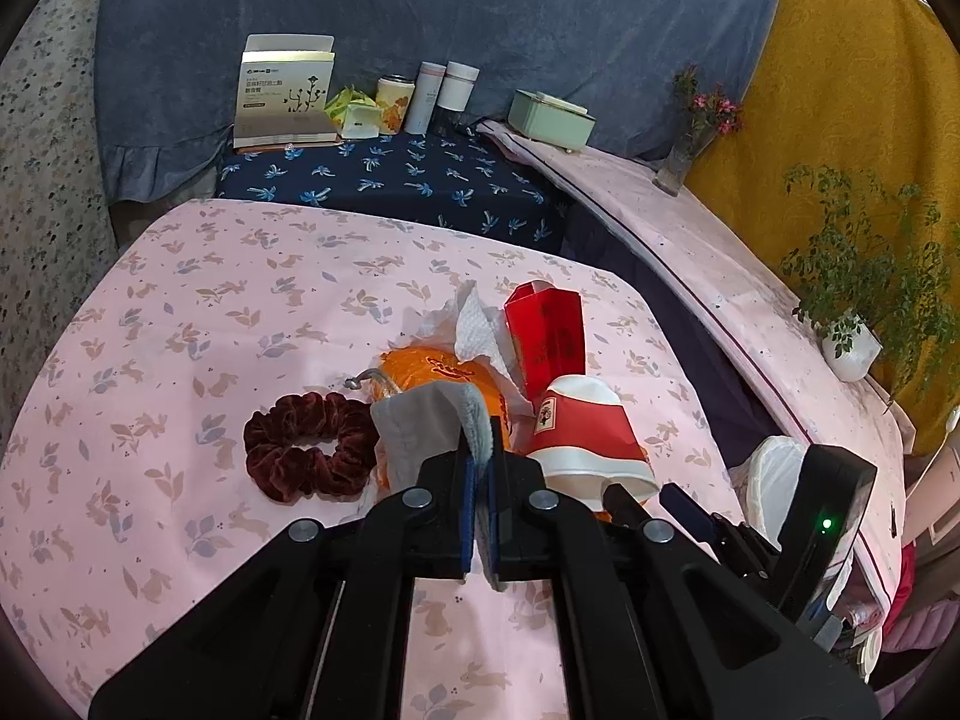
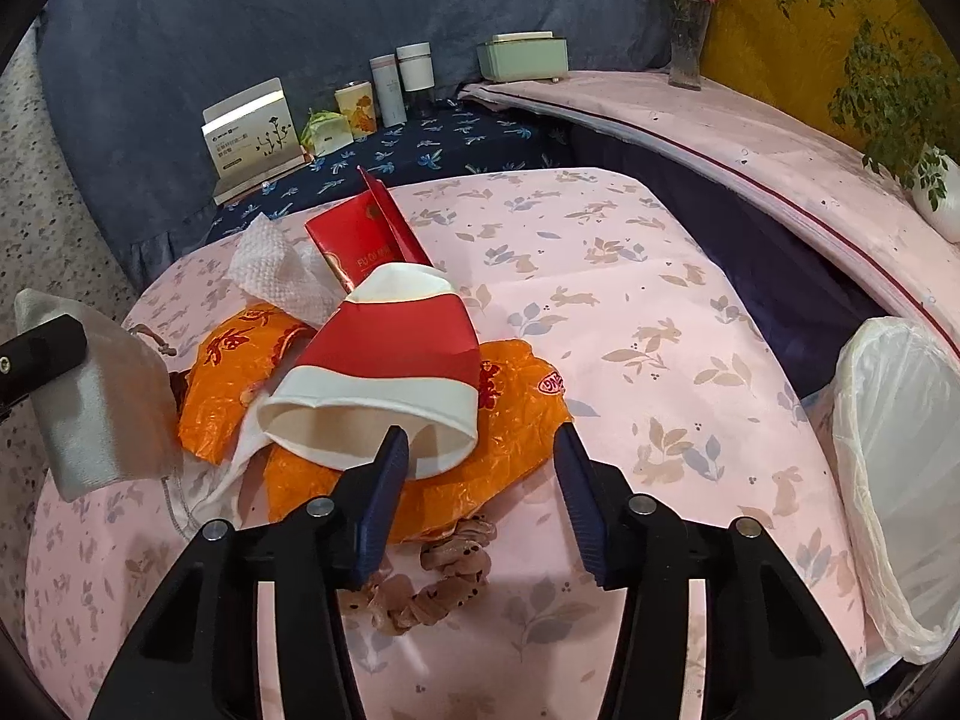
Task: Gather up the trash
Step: 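Grasp the white cup with red band with the right tool while the left tool holds the pouch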
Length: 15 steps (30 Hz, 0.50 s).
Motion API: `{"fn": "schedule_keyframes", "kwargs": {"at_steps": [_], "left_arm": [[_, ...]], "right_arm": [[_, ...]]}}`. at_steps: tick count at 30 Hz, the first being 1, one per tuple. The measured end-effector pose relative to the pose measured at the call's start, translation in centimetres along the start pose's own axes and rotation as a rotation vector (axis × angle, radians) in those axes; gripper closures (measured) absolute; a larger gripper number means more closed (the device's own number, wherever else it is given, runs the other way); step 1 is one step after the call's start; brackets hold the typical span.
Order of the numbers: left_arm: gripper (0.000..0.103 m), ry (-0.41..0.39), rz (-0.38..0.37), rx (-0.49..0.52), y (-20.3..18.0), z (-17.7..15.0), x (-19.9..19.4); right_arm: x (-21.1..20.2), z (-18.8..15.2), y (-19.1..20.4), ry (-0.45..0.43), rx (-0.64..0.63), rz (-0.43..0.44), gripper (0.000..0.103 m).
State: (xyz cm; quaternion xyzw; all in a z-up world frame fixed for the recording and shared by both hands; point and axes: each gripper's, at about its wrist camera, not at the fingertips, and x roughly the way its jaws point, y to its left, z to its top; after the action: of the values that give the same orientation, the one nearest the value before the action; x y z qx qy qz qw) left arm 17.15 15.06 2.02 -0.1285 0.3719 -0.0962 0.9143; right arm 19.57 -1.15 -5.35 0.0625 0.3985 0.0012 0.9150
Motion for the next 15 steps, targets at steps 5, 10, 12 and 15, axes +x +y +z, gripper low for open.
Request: {"fn": "schedule_keyframes", "kwargs": {"at_steps": [5,10,12,15], "left_arm": [[0.1,0.003,-0.004,0.005,-0.3,0.2,0.4],[0.1,-0.003,-0.009,0.017,-1.2,0.3,0.1],[0.1,-0.006,-0.014,0.023,-1.7,0.3,-0.2],[0.1,-0.014,-0.023,0.039,-2.9,0.3,-0.8]], "right_arm": [[0.5,0.3,0.2,0.007,0.0,0.012,0.082],[-0.6,0.6,0.0,-0.017,0.012,0.025,0.094],[-1.5,0.7,-0.2,-0.034,0.013,0.027,0.096],[-2.8,1.0,-0.8,-0.06,0.018,0.028,0.099]]}}
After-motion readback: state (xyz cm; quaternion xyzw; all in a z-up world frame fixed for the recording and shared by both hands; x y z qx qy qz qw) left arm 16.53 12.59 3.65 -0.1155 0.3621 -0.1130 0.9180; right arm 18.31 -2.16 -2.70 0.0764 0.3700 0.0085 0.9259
